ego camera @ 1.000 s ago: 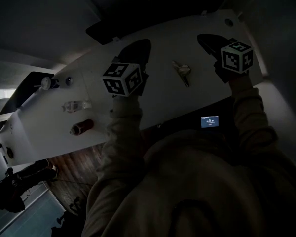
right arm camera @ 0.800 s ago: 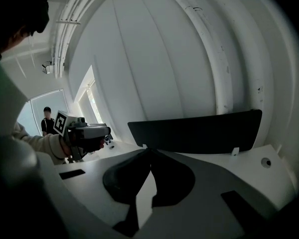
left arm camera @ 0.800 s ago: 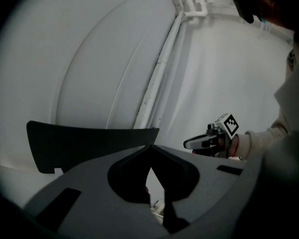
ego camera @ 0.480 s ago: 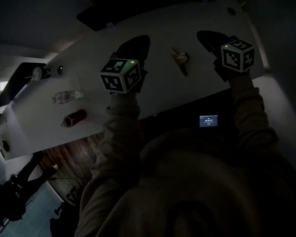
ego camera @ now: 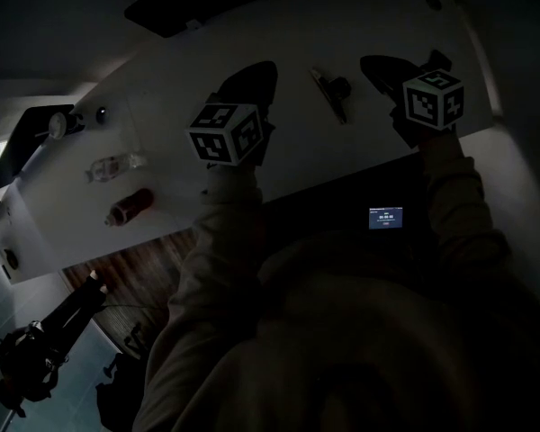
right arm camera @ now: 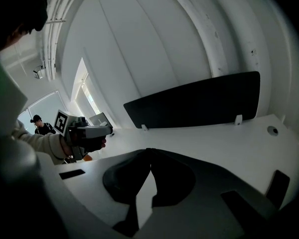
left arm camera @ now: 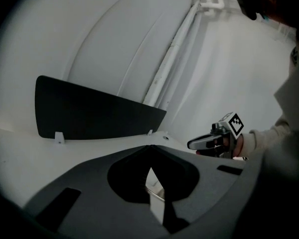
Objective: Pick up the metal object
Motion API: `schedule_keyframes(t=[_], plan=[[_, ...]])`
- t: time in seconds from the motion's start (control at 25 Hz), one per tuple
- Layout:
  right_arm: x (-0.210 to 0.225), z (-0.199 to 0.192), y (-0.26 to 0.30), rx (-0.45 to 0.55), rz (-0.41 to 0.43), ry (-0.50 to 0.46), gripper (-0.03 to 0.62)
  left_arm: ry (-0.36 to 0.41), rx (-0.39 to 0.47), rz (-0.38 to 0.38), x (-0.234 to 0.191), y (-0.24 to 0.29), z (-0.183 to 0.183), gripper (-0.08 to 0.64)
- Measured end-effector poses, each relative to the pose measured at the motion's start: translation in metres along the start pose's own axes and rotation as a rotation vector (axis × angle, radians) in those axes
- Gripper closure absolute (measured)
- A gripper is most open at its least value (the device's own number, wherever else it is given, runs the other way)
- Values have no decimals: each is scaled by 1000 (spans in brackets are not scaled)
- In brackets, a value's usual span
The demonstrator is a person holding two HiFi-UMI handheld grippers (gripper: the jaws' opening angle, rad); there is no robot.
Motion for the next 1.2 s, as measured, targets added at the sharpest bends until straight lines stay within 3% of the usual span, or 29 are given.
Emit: schedule_keyframes(t=[0.32, 0.96, 1.2], plan=[[10, -30, 20, -54, 2, 33, 571, -22, -61, 5, 0, 13, -35, 555], [33, -83, 55, -135, -1, 117, 568, -55, -126, -2, -13, 31, -71, 555], [48, -101, 59, -179, -23, 178, 450, -74, -121, 10, -11, 32, -72, 555]])
Point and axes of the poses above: the fingertips, and each gripper's own axes: y forward along the fingers, x to its right, z out of its top, the point moved 10 cm from there along -y, backward along the fingers, and after that the axes turned 1 degree about -y, right-handed, at the moved point
